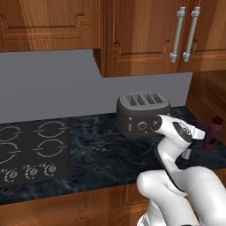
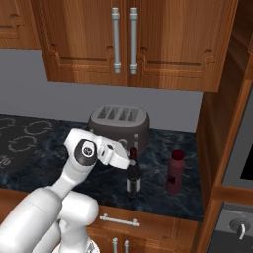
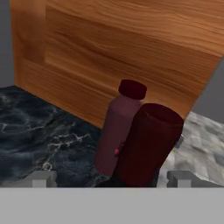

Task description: There is a wine glass and glass cup on the dining counter. Place the wine bottle next to the wine glass and the juice bottle next to the glass cup.

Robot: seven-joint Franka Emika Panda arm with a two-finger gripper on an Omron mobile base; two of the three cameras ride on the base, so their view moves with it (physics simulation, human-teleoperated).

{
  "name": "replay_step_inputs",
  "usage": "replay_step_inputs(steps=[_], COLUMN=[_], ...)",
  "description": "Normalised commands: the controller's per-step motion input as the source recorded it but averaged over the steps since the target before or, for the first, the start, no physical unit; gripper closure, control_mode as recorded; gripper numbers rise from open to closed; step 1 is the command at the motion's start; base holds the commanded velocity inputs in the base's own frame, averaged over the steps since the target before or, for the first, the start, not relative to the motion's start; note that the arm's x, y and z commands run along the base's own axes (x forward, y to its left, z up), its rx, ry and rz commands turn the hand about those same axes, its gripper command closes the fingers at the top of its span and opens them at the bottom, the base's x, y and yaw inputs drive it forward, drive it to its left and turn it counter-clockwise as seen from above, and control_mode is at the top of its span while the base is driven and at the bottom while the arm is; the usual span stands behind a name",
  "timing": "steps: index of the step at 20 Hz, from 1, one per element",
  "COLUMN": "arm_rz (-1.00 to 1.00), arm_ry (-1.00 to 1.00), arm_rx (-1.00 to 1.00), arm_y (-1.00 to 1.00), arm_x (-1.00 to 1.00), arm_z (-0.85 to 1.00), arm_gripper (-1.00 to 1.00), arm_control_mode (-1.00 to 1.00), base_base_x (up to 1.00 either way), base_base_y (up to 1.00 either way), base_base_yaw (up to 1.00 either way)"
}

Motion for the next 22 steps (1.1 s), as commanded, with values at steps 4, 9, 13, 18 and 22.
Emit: replay_step_inputs(steps=[4,9,13,18,22], arm_rz=[0.01,0.00,0.00,0.01,0.03], arm_ry=[0.00,0.00,0.00,0.00,0.00], arm_rx=[0.00,0.00,0.00,0.00,0.00], arm_y=[-0.13,-0.19,-0.06,-0.04,-0.03], arm_x=[0.00,0.00,0.05,0.08,0.04], arm_z=[-0.23,-0.22,-0.22,-0.21,-0.21], arm_gripper=[-1.00,-1.00,-1.00,-1.00,-1.00], arm_control_mode=[-1.00,-1.00,-1.00,-1.00,-1.00], base_base_x=[0.00,0.00,0.00,0.00,0.00], base_base_y=[0.00,0.00,0.00,0.00,0.00], base_base_yaw=[0.00,0.00,0.00,0.00,0.00])
